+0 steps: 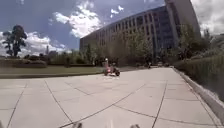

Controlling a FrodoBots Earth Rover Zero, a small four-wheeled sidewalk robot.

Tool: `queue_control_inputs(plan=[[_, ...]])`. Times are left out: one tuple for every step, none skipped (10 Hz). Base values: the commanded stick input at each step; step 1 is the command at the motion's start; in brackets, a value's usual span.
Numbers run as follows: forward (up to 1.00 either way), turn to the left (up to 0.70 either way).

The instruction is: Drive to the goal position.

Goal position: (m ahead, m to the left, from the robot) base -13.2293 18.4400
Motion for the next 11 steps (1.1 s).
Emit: queue_control_inputs(plan=[[0.07,0.00],[0.06,0.00],[0.07,0.00],[0.07,0.00],[0.07,0.00],[0.07,0.00],[0.07,0.00],[0.07,0.00],[0.07,0.00],[0.07,0.00],[0.07,0.00]])
